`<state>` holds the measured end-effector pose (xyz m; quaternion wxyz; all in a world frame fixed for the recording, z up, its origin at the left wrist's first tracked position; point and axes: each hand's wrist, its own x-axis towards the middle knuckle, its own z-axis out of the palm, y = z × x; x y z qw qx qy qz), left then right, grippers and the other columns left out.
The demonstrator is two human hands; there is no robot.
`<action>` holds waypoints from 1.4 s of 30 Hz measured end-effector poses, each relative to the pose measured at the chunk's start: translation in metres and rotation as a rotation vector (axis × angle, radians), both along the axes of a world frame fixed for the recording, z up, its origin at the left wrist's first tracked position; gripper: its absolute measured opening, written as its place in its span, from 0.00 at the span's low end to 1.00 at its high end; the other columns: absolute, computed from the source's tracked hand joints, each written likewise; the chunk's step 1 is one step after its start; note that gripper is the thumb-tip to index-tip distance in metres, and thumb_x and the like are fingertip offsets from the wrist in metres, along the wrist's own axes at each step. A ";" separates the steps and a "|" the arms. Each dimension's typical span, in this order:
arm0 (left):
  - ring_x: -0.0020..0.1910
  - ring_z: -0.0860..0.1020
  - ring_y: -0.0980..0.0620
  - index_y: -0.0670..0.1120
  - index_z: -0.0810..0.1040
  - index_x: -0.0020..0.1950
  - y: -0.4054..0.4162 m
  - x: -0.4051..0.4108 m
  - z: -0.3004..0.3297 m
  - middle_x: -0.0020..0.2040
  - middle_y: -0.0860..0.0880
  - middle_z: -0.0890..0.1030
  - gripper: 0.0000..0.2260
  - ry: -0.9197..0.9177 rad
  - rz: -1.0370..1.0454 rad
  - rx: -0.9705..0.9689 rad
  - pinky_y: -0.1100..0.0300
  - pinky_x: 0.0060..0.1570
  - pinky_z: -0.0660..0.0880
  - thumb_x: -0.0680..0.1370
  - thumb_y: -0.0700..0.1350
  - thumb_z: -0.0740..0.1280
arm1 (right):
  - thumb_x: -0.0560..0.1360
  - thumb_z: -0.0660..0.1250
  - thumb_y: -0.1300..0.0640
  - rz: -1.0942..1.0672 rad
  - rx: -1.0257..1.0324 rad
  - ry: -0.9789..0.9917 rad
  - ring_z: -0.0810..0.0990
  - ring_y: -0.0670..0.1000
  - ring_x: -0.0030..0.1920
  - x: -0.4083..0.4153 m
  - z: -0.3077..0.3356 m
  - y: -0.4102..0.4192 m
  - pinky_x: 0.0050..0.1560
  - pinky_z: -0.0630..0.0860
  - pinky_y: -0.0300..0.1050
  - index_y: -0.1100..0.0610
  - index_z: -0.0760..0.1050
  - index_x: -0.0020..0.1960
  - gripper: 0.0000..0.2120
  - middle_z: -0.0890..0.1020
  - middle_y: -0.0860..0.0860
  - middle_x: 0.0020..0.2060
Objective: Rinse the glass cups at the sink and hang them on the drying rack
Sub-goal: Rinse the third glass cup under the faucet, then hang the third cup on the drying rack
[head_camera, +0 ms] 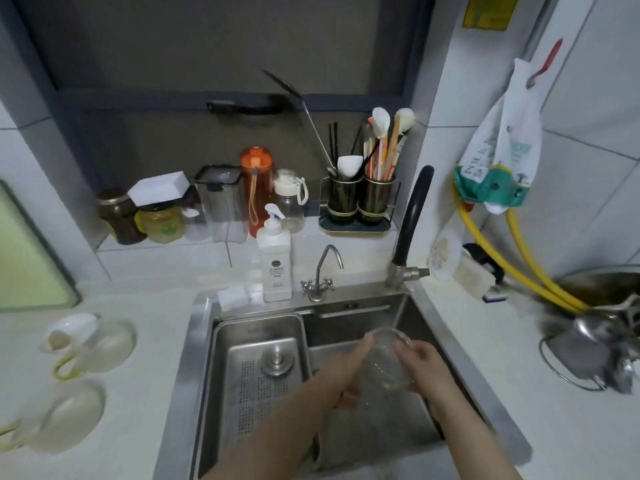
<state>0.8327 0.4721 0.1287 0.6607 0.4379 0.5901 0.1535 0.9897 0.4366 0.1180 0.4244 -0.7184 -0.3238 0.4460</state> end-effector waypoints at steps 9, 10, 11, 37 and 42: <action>0.57 0.79 0.54 0.48 0.79 0.62 -0.025 -0.024 0.003 0.58 0.47 0.82 0.27 -0.215 -0.066 0.251 0.66 0.52 0.75 0.69 0.64 0.70 | 0.68 0.74 0.49 -0.077 0.205 0.065 0.79 0.51 0.58 -0.029 0.016 -0.038 0.62 0.74 0.52 0.53 0.74 0.62 0.24 0.81 0.50 0.56; 0.57 0.79 0.54 0.48 0.76 0.64 -0.027 -0.026 0.004 0.60 0.47 0.80 0.27 -0.224 -0.040 0.275 0.65 0.53 0.75 0.70 0.61 0.70 | 0.68 0.74 0.49 -0.078 0.220 0.080 0.78 0.52 0.58 -0.033 0.017 -0.040 0.62 0.74 0.52 0.53 0.74 0.62 0.24 0.80 0.51 0.56; 0.56 0.79 0.56 0.49 0.75 0.64 -0.030 -0.028 0.010 0.59 0.50 0.80 0.23 -0.229 -0.025 0.293 0.66 0.52 0.75 0.73 0.58 0.70 | 0.68 0.74 0.50 -0.085 0.227 0.089 0.78 0.53 0.57 -0.036 0.018 -0.043 0.62 0.74 0.52 0.54 0.73 0.61 0.24 0.80 0.52 0.56; 0.51 0.80 0.49 0.47 0.76 0.57 -0.157 -0.261 0.021 0.52 0.45 0.81 0.13 -0.112 0.837 0.434 0.60 0.50 0.75 0.74 0.45 0.71 | 0.73 0.69 0.66 0.563 0.292 0.217 0.78 0.51 0.54 -0.289 0.032 -0.082 0.53 0.76 0.39 0.61 0.71 0.62 0.19 0.79 0.52 0.54; 0.41 0.82 0.55 0.46 0.71 0.63 -0.192 -0.360 0.017 0.45 0.47 0.82 0.18 -0.072 0.975 0.462 0.64 0.42 0.77 0.75 0.45 0.70 | 0.70 0.72 0.61 0.710 0.268 0.209 0.75 0.54 0.63 -0.393 0.034 -0.105 0.66 0.71 0.57 0.58 0.69 0.67 0.27 0.77 0.54 0.62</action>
